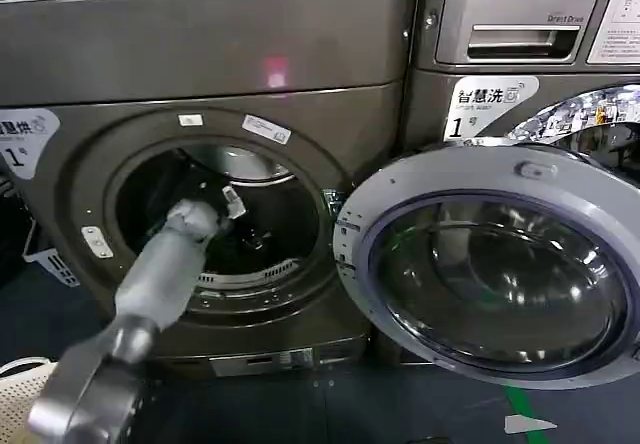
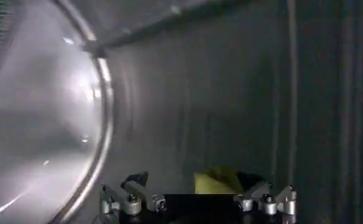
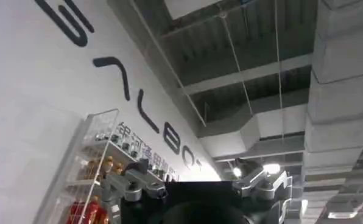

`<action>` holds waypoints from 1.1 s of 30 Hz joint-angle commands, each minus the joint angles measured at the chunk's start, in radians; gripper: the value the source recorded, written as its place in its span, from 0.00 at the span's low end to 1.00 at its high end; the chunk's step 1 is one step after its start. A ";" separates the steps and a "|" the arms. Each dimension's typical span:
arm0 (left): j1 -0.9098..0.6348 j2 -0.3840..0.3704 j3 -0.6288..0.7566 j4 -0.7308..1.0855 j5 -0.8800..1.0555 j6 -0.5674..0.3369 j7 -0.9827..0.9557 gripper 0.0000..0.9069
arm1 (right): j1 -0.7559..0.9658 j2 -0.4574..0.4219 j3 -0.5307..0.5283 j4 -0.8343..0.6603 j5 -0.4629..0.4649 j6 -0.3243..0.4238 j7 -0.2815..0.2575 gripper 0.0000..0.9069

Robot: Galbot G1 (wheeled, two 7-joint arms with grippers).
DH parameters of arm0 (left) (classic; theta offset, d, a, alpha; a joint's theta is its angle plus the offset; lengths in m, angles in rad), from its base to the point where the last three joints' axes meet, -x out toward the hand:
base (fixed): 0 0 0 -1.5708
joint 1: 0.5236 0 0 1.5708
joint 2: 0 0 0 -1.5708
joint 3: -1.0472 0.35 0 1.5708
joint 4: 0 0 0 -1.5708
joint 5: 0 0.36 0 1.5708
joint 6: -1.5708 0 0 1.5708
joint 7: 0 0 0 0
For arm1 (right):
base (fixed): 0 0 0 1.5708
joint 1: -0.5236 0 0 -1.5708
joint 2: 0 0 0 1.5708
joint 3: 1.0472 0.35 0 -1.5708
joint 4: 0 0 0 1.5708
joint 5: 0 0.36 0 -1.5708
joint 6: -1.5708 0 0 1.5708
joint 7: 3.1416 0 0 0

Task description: Grasp the clothes from the dryer.

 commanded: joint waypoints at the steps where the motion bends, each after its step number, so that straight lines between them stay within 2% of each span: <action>1: -0.180 -0.010 0.240 0.223 0.198 -0.127 0.206 1.00 | 0.000 0.004 -0.003 0.001 0.000 0.001 0.000 1.00; 10: -0.211 -0.048 0.284 0.317 0.302 -0.141 0.242 1.00 | 0.009 0.002 -0.016 0.008 -0.003 0.004 -0.001 1.00; 19: -0.168 -0.046 0.262 0.321 0.210 -0.166 0.278 1.00 | 0.021 0.003 -0.033 0.016 -0.009 0.006 -0.001 1.00; 33: -0.122 -0.053 0.213 0.385 0.197 -0.130 0.186 1.00 | 0.025 0.001 -0.045 0.016 -0.011 0.013 -0.006 1.00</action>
